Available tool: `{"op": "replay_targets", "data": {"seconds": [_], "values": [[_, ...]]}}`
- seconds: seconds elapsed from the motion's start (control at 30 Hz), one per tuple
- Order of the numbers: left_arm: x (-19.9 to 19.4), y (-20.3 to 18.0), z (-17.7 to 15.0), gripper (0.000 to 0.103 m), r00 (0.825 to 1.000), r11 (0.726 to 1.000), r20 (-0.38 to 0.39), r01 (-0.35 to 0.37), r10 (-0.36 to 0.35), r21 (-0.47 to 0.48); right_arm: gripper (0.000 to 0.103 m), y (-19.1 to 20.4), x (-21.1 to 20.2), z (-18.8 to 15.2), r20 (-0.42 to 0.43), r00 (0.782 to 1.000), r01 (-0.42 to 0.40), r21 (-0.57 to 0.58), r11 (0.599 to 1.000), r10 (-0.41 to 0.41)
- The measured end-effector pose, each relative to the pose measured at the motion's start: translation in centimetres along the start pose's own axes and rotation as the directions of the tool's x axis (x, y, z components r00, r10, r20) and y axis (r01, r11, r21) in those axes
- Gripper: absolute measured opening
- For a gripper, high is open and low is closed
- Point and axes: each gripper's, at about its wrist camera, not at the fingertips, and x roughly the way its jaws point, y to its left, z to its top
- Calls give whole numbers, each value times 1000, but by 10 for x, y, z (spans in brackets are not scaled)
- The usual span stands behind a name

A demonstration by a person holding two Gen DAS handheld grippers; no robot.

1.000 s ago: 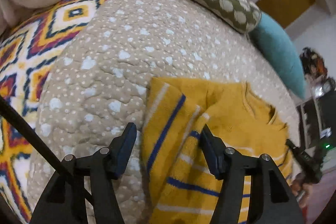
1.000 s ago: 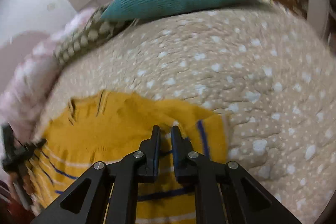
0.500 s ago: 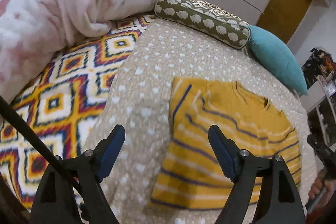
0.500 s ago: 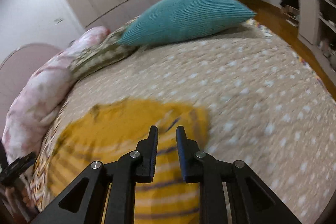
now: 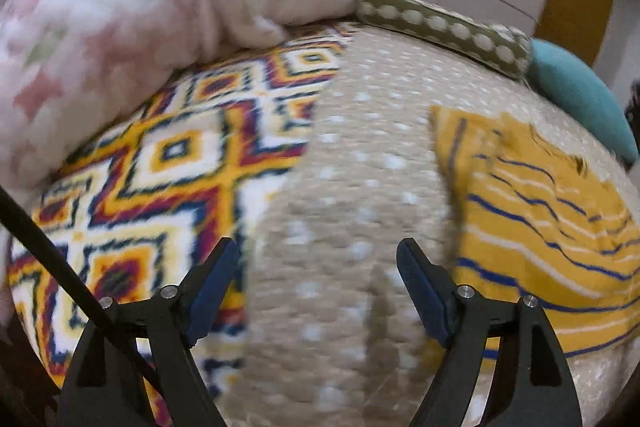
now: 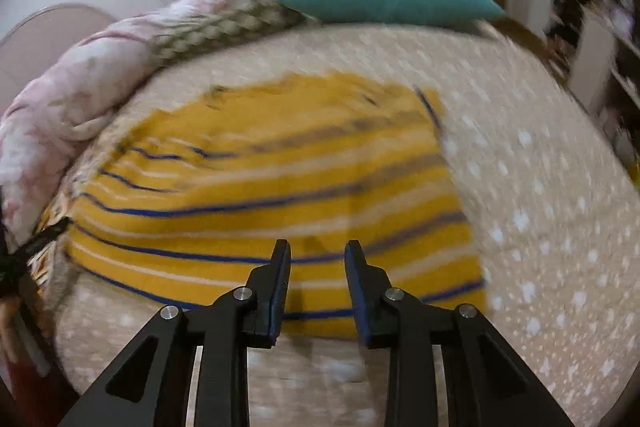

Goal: Fold small clothes
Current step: 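Grasp the edge of the folded sweater with the right tool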

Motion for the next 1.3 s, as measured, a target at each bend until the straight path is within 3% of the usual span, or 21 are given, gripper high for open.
{"op": "replay_targets", "data": {"seconds": [0.1,0.3,0.5,0.63,0.73,0.83,0.9,1.0,1.1,1.23,1.3], "values": [[-5,27,6,80,998,994,2,67,-67,-86,31,51,-3,20,23,999,-42,-106,994,45],[-18,60,8,80,997,986,54,59,-51,-157,29,161,63,56,-39,990,-139,-238,961,134],[-10,82,5,80,999,983,28,31,-26,-179,30,242,153,69,-113,993,-61,-338,939,24],[-11,89,4,80,999,981,31,25,-20,-193,31,254,161,76,-108,994,-29,-355,934,-10],[-10,92,5,80,999,978,29,24,-18,-208,31,248,136,81,-89,995,-71,-353,933,42],[-12,90,6,80,999,978,35,21,-14,-209,31,244,98,64,-75,992,-122,-386,914,101],[-12,88,6,80,999,977,38,21,-13,-211,31,243,71,40,-82,989,-147,-455,878,124],[-12,85,6,80,999,976,35,27,-20,-216,41,245,44,-2,-100,984,-180,-553,813,149],[-13,81,6,80,999,974,36,38,-30,-225,46,250,36,-38,-99,985,-170,-631,757,139],[-12,79,7,80,999,971,37,41,-33,-236,45,264,52,-71,-55,996,-85,-728,681,66],[-12,80,7,80,999,970,37,39,-31,-240,45,274,61,-81,18,1000,8,-777,630,9]]}}
